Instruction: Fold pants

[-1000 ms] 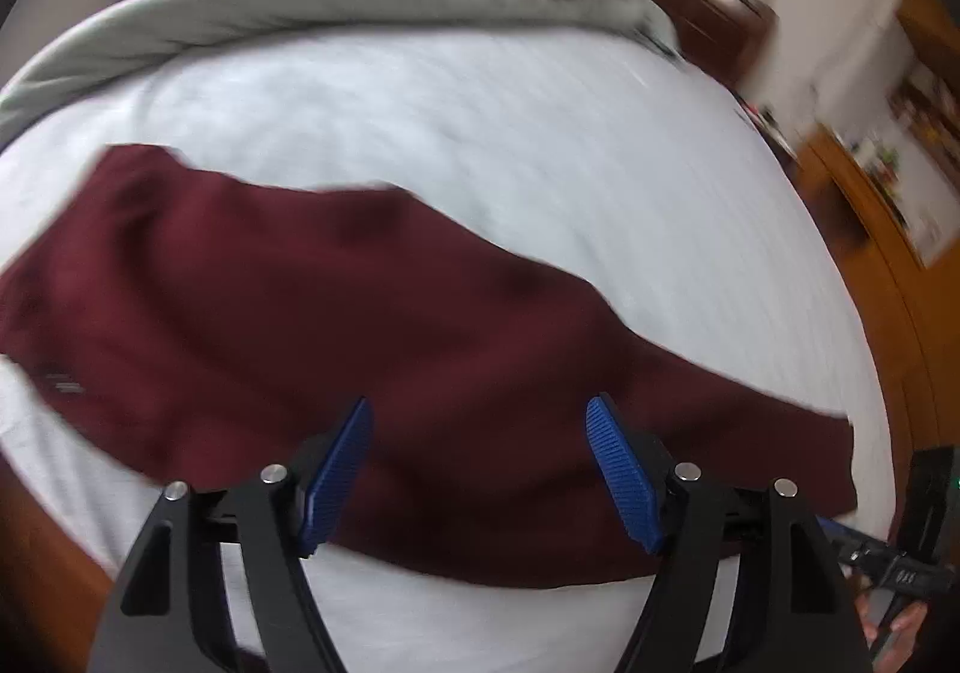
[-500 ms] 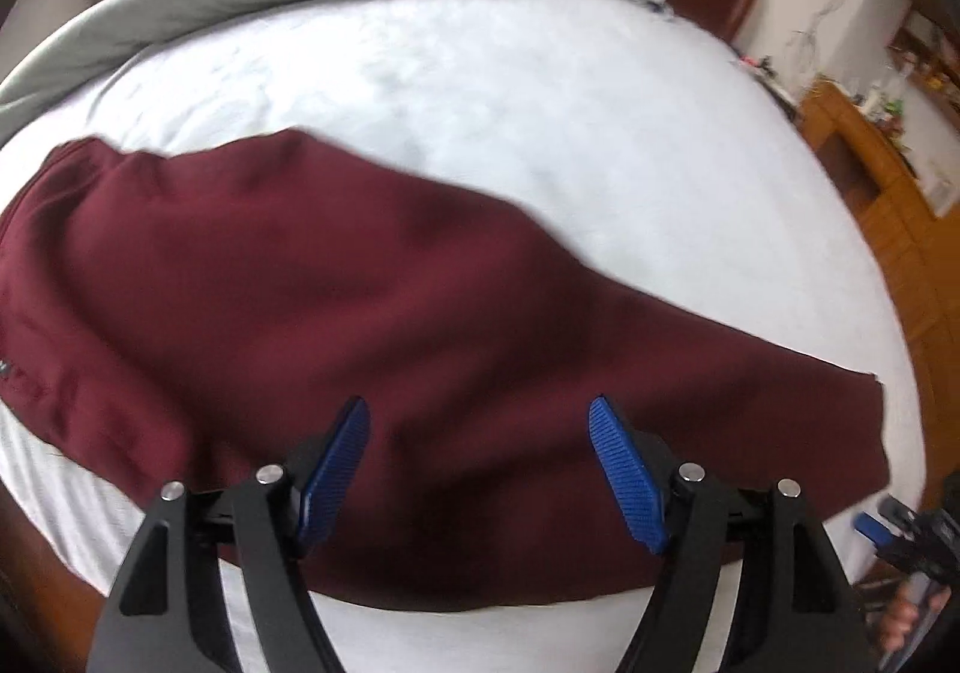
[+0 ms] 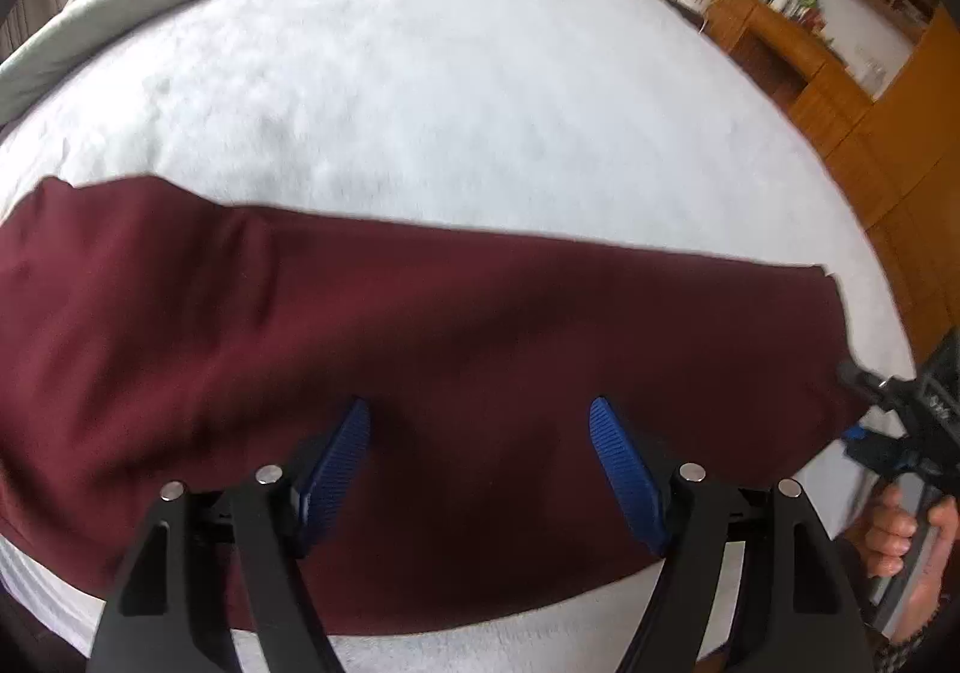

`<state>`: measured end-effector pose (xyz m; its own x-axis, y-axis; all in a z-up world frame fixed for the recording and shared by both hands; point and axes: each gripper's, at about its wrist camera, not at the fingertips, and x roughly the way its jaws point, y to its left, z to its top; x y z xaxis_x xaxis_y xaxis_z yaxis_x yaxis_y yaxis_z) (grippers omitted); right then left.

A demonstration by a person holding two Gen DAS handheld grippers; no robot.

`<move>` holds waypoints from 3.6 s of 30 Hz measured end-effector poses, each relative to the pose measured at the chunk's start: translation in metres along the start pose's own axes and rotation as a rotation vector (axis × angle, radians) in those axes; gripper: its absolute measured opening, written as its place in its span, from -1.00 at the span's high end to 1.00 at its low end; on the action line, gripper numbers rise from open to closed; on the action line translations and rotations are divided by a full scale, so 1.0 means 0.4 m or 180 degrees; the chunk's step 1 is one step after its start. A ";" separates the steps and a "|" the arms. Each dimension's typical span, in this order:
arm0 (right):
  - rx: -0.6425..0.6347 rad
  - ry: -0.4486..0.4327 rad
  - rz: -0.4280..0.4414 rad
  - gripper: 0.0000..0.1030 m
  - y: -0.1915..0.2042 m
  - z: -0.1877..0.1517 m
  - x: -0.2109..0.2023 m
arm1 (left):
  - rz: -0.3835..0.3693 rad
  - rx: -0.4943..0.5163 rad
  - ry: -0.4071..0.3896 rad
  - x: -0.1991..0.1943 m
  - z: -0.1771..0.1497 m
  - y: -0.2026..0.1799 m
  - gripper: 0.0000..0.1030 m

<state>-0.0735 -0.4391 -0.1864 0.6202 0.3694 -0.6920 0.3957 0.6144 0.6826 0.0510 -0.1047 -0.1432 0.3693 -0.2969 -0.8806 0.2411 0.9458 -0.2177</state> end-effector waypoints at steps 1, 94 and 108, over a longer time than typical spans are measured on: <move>0.0000 -0.0033 -0.0026 -0.05 0.001 0.005 0.008 | 0.0022 -0.0001 -0.0005 0.005 -0.006 0.002 -0.49; -0.1555 0.0485 -0.0771 -0.19 0.403 -0.148 0.275 | 0.0517 -0.0532 0.0019 -0.091 -0.076 0.267 -0.09; -0.0913 0.0174 -0.0694 -0.22 0.176 -0.088 -0.015 | 0.0170 0.0115 -0.0038 -0.088 -0.049 -0.015 -0.15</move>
<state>-0.0732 -0.3735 -0.1422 0.5020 0.2401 -0.8309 0.3037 0.8506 0.4292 0.0190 -0.0975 -0.1192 0.3932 -0.2478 -0.8854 0.2530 0.9550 -0.1549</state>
